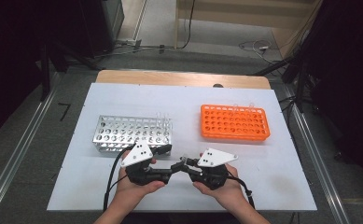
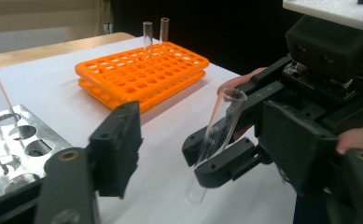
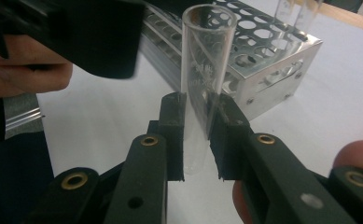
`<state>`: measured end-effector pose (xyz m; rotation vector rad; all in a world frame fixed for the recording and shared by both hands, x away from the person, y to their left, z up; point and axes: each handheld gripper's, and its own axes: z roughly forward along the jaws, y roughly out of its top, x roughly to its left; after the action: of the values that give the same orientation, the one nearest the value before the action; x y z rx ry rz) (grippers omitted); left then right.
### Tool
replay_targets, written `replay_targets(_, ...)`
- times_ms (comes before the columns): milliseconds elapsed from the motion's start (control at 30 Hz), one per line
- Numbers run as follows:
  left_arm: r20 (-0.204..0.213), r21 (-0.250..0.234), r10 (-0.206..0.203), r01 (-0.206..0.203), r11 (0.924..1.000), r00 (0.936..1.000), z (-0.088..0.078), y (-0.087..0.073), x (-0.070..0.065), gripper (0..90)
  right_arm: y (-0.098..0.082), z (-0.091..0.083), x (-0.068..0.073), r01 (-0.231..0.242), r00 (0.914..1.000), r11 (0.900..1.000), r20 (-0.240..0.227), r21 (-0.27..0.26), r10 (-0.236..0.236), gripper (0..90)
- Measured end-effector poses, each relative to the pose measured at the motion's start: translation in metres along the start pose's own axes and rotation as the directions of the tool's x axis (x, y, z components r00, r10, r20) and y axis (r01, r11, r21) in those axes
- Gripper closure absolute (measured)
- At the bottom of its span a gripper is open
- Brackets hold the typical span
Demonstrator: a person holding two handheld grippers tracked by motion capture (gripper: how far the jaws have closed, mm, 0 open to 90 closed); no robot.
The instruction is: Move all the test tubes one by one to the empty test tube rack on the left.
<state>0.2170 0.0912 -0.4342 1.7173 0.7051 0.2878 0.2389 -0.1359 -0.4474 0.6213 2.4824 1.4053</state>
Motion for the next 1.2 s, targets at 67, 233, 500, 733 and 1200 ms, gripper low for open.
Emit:
replay_targets(67,0.0,0.006,0.009,-0.009,0.9999,1.0,0.002,0.0,-0.002,37.8,0.001,0.002,0.002,0.002,1.0,1.0,-0.007,0.0,-0.002,73.9)
replay_targets(233,0.014,0.014,0.016,-0.016,0.9998,0.9998,0.006,-0.001,-0.005,50.2,0.002,0.004,0.006,0.013,0.9997,1.0,-0.02,-0.001,-0.013,73.9)
replay_targets(500,0.028,0.028,0.043,-0.044,0.9986,0.9987,0.009,-0.002,-0.008,65.4,0.005,0.005,0.01,0.015,0.9994,1.0,-0.033,-0.005,-0.015,73.9)
replay_targets(733,0.027,0.026,0.054,-0.055,0.9982,0.9982,0.009,-0.002,-0.009,72.7,0.005,0.005,0.01,0.014,0.9993,1.0,-0.034,-0.005,-0.015,73.9)
replay_targets(1200,0.012,0.016,0.066,-0.066,0.9977,0.9977,0.008,-0.001,-0.009,75.8,0.005,0.004,0.011,0.005,0.9986,1.0,-0.052,-0.013,-0.006,64.1)
